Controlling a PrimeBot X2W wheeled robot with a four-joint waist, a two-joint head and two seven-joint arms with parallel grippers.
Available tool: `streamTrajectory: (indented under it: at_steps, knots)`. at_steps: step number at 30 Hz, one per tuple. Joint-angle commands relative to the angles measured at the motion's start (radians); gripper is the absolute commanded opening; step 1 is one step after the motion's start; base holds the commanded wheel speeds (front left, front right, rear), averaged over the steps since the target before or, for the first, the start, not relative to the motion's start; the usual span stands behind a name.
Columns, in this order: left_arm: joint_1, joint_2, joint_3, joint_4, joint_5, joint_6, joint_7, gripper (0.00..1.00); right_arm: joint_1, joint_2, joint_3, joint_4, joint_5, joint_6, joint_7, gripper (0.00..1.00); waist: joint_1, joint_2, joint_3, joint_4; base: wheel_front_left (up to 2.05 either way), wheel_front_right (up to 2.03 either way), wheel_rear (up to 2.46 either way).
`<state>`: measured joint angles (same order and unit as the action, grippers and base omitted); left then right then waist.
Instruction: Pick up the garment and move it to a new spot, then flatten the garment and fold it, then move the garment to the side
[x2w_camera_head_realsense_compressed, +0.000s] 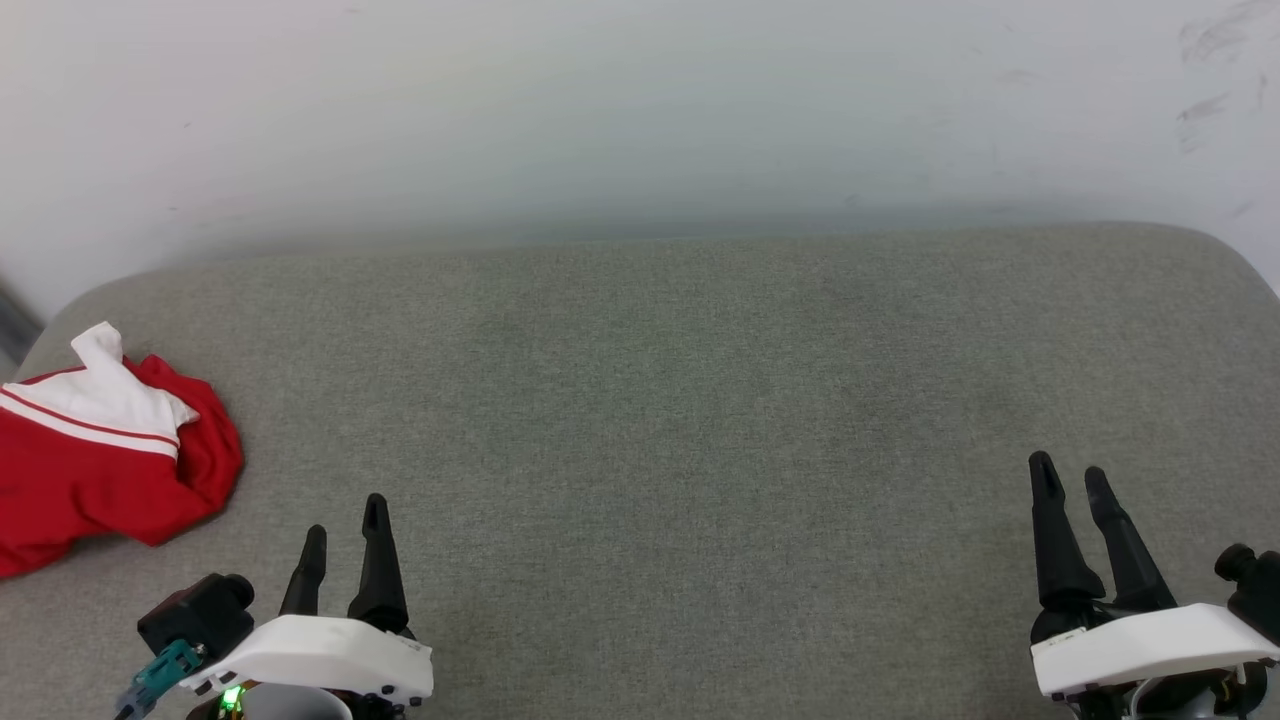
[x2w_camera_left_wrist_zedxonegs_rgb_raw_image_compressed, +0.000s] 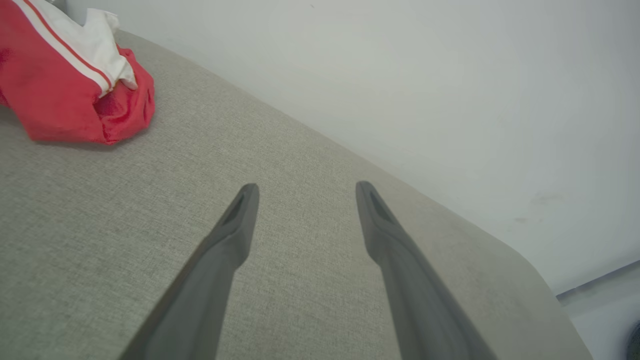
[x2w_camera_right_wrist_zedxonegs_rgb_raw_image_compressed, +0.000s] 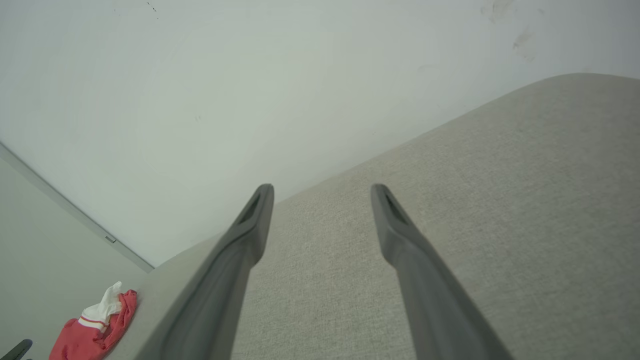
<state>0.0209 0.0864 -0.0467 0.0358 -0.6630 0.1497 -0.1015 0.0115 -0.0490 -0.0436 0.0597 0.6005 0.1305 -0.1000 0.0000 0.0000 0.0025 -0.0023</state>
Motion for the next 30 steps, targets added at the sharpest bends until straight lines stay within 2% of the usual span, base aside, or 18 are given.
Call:
streamTrajectory:
  at_steps: [1,7,30]
  knots:
    - [0.000,0.013,-0.009,-0.018,0.035,0.011,-0.012,1.00,0.001,-0.002,0.004,-0.020,-0.043,0.000,-0.013,1.00,0.0000,0.0000,0.000,0.000,0.00,0.00,0.00]
    - [0.010,0.024,-0.035,-0.031,0.101,0.034,-0.029,1.00,0.014,-0.002,0.010,-0.033,-0.117,0.000,-0.030,1.00,0.0000,0.0000,-0.001,-0.001,0.00,0.00,0.00]
    - [0.055,0.045,-0.099,-0.085,0.323,0.076,-0.086,1.00,0.051,-0.002,0.029,-0.063,-0.328,0.000,-0.087,1.00,0.0000,0.0000,-0.003,-0.004,0.00,0.00,0.00]
